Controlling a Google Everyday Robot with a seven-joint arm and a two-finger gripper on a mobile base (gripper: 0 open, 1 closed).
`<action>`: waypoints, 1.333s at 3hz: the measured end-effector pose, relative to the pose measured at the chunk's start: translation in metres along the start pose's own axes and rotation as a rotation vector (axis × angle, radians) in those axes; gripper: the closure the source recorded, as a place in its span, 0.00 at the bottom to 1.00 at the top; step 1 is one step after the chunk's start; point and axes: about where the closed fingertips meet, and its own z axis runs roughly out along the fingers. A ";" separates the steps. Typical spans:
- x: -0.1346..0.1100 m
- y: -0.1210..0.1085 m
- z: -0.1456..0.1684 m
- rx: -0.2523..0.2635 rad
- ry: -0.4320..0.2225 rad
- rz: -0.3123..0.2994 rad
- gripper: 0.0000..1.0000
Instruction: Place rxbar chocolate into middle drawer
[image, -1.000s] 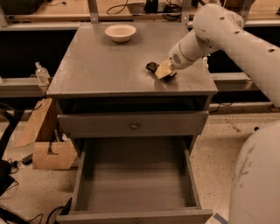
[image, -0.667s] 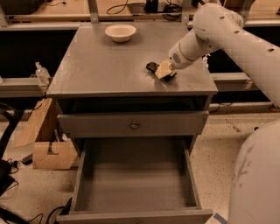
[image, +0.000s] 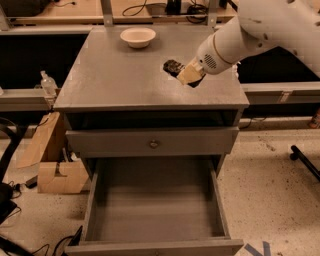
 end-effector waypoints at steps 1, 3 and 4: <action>-0.012 0.018 -0.035 0.036 -0.018 -0.064 1.00; 0.089 0.013 -0.065 0.078 -0.027 -0.025 1.00; 0.139 0.004 -0.064 0.061 -0.042 -0.033 1.00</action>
Offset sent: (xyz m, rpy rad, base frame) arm -0.0837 -0.0644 0.0136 -0.0565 -0.0988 -0.0353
